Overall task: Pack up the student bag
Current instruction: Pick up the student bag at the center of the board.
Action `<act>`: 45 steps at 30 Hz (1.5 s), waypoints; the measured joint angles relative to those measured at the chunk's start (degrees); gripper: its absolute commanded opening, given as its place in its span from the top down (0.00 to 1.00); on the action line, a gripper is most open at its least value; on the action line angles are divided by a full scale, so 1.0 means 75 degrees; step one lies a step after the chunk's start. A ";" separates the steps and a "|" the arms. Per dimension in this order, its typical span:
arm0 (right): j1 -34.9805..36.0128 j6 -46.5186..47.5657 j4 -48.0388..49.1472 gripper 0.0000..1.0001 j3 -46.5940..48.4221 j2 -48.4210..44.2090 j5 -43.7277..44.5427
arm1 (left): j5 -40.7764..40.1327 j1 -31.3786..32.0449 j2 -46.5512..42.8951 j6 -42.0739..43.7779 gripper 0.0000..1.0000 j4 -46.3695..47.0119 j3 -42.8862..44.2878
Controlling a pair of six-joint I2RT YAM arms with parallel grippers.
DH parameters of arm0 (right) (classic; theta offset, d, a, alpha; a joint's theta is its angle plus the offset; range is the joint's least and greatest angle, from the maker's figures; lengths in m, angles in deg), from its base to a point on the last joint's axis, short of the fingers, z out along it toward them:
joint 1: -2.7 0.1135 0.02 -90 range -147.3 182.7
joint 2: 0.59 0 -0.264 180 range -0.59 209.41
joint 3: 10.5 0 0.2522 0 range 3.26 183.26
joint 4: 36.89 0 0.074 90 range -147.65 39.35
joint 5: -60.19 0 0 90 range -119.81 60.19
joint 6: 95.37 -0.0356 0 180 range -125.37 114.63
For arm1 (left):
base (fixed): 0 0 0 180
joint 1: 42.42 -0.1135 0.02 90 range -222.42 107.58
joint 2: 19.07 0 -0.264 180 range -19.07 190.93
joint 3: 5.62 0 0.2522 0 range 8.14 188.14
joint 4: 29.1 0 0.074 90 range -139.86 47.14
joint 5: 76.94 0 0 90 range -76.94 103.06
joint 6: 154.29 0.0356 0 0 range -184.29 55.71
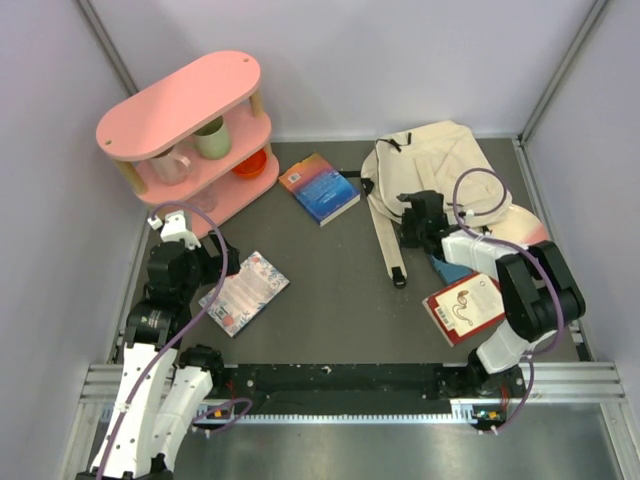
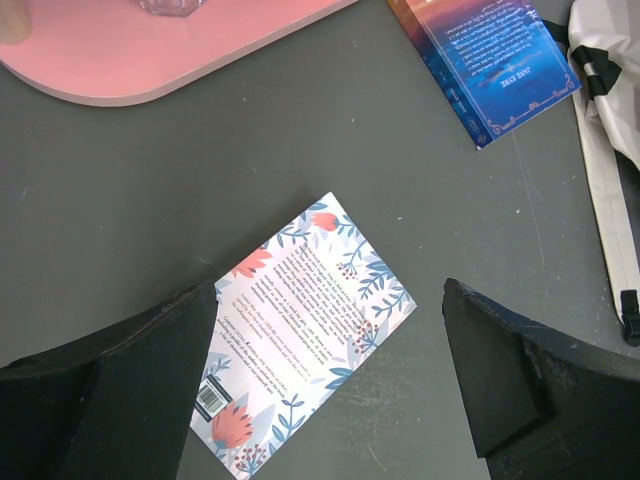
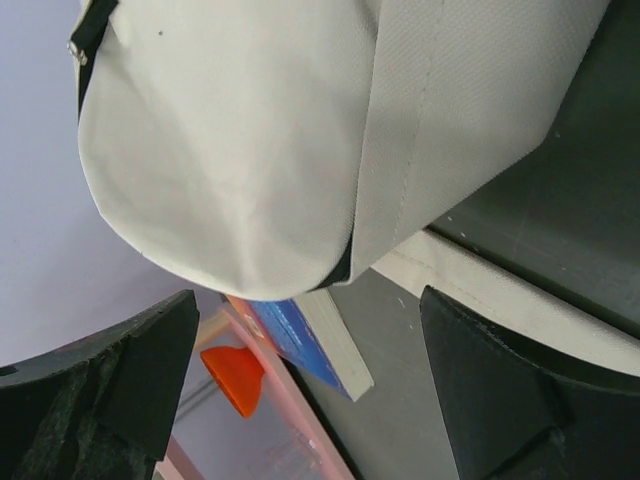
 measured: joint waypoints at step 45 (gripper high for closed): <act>-0.0842 0.6857 0.1480 1.00 -0.0373 -0.4083 -0.4940 | 0.0522 0.0000 -0.0393 -0.0134 0.01 0.0175 -0.0093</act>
